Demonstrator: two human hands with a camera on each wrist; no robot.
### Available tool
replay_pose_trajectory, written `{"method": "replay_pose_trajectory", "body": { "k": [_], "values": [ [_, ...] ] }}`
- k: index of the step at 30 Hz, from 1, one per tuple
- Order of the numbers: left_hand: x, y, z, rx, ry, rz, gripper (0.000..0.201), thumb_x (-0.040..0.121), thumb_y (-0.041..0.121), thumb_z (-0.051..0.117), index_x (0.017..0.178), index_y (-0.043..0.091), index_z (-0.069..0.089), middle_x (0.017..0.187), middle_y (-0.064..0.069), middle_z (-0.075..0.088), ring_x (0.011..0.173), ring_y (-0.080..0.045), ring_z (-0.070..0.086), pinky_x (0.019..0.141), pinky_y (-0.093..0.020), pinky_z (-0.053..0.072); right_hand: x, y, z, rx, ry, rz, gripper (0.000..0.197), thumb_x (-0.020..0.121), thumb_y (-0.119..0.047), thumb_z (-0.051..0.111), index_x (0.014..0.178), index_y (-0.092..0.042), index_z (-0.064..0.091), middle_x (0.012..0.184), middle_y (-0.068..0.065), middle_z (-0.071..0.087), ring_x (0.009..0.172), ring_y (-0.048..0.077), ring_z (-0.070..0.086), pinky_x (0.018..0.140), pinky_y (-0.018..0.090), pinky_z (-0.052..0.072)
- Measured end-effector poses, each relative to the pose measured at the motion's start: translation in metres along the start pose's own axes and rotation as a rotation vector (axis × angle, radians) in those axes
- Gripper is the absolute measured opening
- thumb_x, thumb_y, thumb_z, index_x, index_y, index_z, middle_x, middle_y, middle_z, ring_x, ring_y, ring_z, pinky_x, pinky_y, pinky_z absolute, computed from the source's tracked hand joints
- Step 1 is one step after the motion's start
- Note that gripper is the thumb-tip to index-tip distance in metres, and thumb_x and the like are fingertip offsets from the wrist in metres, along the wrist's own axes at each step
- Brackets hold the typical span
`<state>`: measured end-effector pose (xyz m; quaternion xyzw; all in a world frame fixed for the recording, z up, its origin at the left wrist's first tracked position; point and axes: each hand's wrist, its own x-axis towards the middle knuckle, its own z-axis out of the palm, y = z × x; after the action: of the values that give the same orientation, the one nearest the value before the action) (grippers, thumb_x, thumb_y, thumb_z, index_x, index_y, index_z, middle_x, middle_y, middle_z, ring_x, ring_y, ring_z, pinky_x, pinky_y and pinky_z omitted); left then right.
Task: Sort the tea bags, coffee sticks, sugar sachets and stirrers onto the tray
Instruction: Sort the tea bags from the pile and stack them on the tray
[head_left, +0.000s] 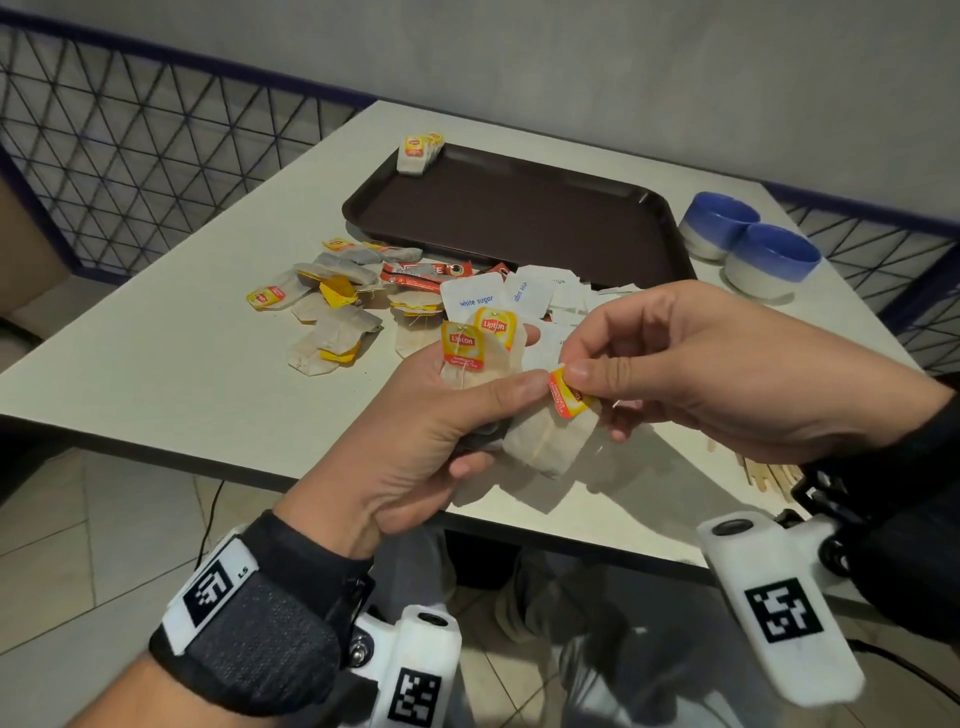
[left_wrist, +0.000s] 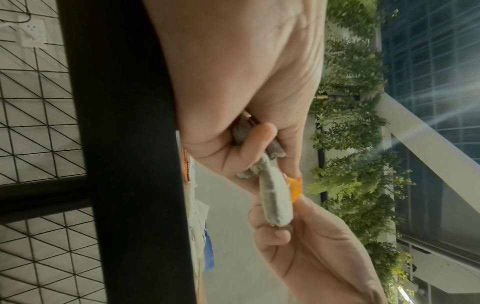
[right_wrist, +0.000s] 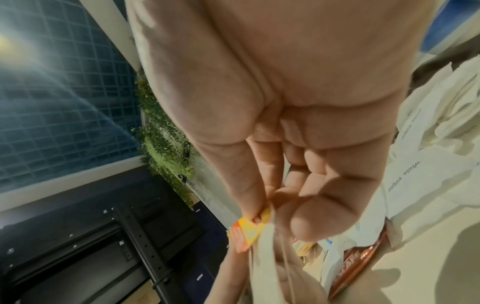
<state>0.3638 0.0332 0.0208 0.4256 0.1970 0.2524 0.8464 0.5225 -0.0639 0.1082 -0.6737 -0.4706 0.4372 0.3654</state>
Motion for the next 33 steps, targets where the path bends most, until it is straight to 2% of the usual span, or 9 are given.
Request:
{"method": "replay_pose_trajectory", "body": {
  "k": [5, 8, 11, 15, 17, 19, 22, 27, 33],
  "values": [
    [0.0035, -0.0001, 0.0012, -0.124, 0.110, 0.050, 0.054, 0.070, 0.012, 0.078, 0.122, 0.009, 0.063, 0.091, -0.015, 0.075, 0.053, -0.011, 0.062, 0.032, -0.015, 0.027, -0.0017, -0.0012, -0.0001, -0.145, 0.103, -0.042, 0.006, 0.090, -0.003, 0.068, 0.088, 0.001, 0.072, 0.084, 0.018, 0.075, 0.071, 0.024, 0.067, 0.063, 0.031, 0.059],
    [0.0060, 0.0002, 0.0009, -0.143, 0.195, 0.110, 0.043, 0.070, 0.010, 0.079, 0.110, 0.011, 0.064, 0.089, -0.015, 0.076, 0.068, -0.016, 0.073, 0.031, -0.015, 0.026, -0.0027, -0.0026, -0.0005, -0.207, 0.174, -0.106, 0.003, 0.092, -0.003, 0.068, 0.094, -0.002, 0.071, 0.075, 0.014, 0.074, 0.063, 0.023, 0.069, 0.062, 0.041, 0.062],
    [0.0055, 0.0009, 0.0024, -0.101, 0.236, 0.160, 0.037, 0.067, 0.012, 0.081, 0.101, 0.012, 0.066, 0.088, -0.015, 0.076, 0.071, -0.018, 0.074, 0.031, -0.016, 0.027, -0.0035, -0.0020, -0.0025, -0.212, 0.222, -0.174, 0.010, 0.094, -0.004, 0.067, 0.102, -0.009, 0.069, 0.076, 0.017, 0.072, 0.060, 0.027, 0.070, 0.060, 0.046, 0.062],
    [0.0029, -0.0032, 0.0043, 0.086, 0.207, 0.195, 0.055, 0.061, 0.019, 0.086, 0.112, 0.011, 0.066, 0.080, -0.014, 0.074, 0.053, -0.012, 0.053, 0.036, -0.018, 0.030, -0.0023, 0.0008, -0.0014, -0.174, 0.234, -0.235, 0.007, 0.094, -0.003, 0.066, 0.096, -0.007, 0.072, 0.081, 0.022, 0.070, 0.061, 0.030, 0.070, 0.058, 0.045, 0.062],
    [0.0036, -0.0059, 0.0030, 0.157, 0.196, 0.194, 0.047, 0.069, 0.013, 0.087, 0.111, 0.004, 0.068, 0.076, -0.009, 0.074, 0.048, -0.011, 0.044, 0.039, -0.019, 0.032, -0.0007, 0.0024, 0.0010, -0.155, 0.233, -0.257, 0.007, 0.094, -0.002, 0.066, 0.095, -0.004, 0.073, 0.080, 0.025, 0.070, 0.062, 0.032, 0.070, 0.057, 0.041, 0.062],
    [0.0042, -0.0069, 0.0021, 0.187, 0.185, 0.197, 0.034, 0.073, 0.009, 0.086, 0.103, 0.006, 0.070, 0.077, -0.005, 0.075, 0.048, -0.009, 0.046, 0.041, -0.020, 0.033, 0.0005, 0.0033, 0.0030, -0.138, 0.227, -0.266, 0.008, 0.093, -0.002, 0.067, 0.095, -0.005, 0.074, 0.081, 0.026, 0.070, 0.063, 0.035, 0.070, 0.057, 0.038, 0.061],
    [0.0034, -0.0061, 0.0031, 0.218, 0.180, 0.198, 0.036, 0.067, 0.014, 0.088, 0.098, 0.009, 0.070, 0.074, 0.000, 0.074, 0.048, -0.006, 0.050, 0.042, -0.022, 0.034, 0.0021, 0.0029, 0.0053, -0.145, 0.227, -0.267, 0.009, 0.091, -0.003, 0.069, 0.096, -0.007, 0.076, 0.081, 0.024, 0.072, 0.064, 0.036, 0.072, 0.059, 0.037, 0.062],
    [0.0055, -0.0086, 0.0014, 0.231, 0.191, 0.198, 0.032, 0.071, 0.006, 0.088, 0.095, 0.006, 0.067, 0.068, 0.000, 0.070, 0.046, -0.007, 0.050, 0.042, -0.023, 0.035, 0.0026, 0.0002, 0.0064, -0.164, 0.211, -0.237, 0.010, 0.084, -0.007, 0.077, 0.094, -0.005, 0.076, 0.082, 0.023, 0.071, 0.065, 0.035, 0.074, 0.065, 0.047, 0.064],
    [0.0045, -0.0078, 0.0007, 0.265, 0.158, 0.207, 0.031, 0.074, 0.006, 0.086, 0.096, 0.009, 0.064, 0.081, -0.008, 0.077, 0.055, -0.013, 0.054, 0.041, -0.023, 0.035, 0.0025, -0.0030, 0.0064, -0.309, 0.274, -0.236, 0.010, 0.081, -0.005, 0.081, 0.089, -0.011, 0.077, 0.081, 0.018, 0.069, 0.062, 0.032, 0.074, 0.065, 0.054, 0.062]
  ]
}}
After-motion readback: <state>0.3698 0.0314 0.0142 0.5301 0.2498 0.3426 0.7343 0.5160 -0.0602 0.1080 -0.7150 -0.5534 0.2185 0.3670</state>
